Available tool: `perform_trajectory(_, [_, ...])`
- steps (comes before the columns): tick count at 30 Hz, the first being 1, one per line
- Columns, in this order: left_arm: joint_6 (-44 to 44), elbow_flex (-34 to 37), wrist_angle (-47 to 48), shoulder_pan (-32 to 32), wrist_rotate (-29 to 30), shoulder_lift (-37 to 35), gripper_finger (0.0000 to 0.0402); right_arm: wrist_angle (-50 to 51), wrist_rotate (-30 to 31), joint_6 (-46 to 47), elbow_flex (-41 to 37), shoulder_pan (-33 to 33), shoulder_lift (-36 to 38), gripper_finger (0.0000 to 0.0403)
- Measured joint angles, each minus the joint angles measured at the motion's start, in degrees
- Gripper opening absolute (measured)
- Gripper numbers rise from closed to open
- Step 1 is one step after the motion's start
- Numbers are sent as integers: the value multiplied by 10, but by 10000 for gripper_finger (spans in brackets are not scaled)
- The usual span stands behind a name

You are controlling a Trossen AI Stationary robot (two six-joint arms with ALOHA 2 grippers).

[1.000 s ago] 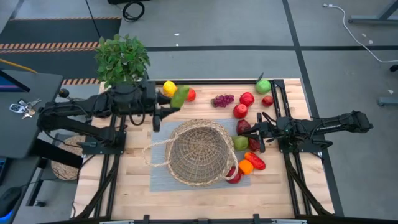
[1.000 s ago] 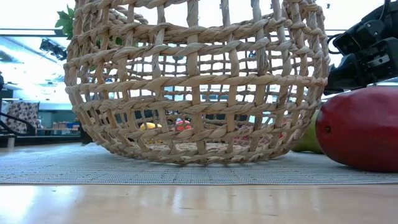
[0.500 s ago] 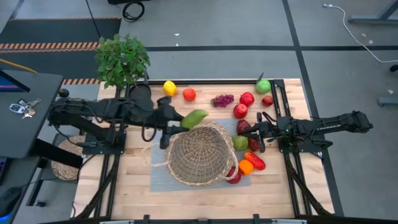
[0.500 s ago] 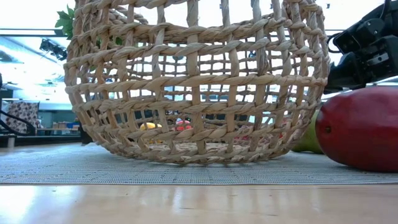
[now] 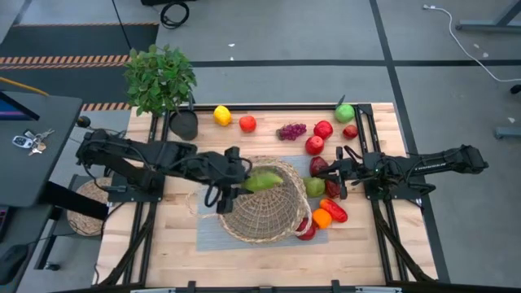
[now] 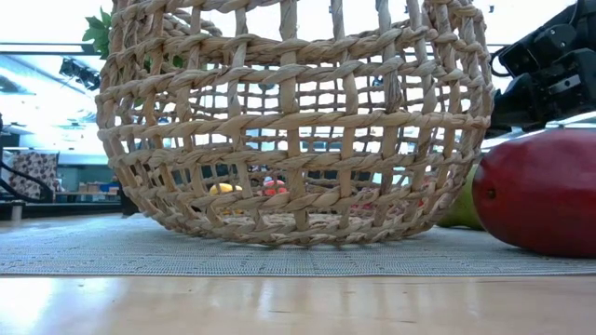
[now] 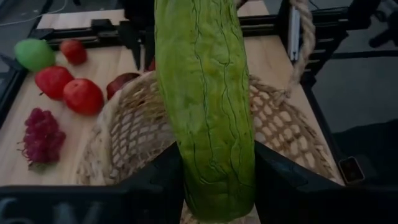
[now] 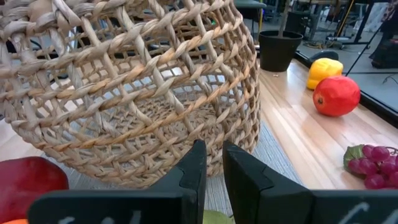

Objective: Build produce basket
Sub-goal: Put the cucumber into the basket

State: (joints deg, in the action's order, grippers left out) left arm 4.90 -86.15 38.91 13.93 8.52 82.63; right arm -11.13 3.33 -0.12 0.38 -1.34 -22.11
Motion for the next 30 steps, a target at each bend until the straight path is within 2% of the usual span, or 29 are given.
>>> perform_trajectory(8, [2, -1, 2, 4, 8, 0, 151, 0, 0, 0, 0, 0, 0, 61])
perform_trajectory(11, [-33, -1, 21, 4, 15, 0, 151, 0, 0, 0, 0, 0, 0, 61])
perform_trajectory(14, [-113, -1, 56, 12, 70, 0, 151, 0, 0, 0, 0, 0, 0, 61])
perform_trajectory(18, [-265, -1, 76, 19, 141, 0, 151, 0, 0, 0, 0, 0, 0, 61])
perform_trajectory(25, [-468, -1, 75, 21, 189, -1, 151, 1, 0, 0, 0, 0, 0, 61])
perform_trajectory(30, [-611, -1, 64, 21, 244, -1, 151, 1, 0, 0, 0, 0, 0, 61])
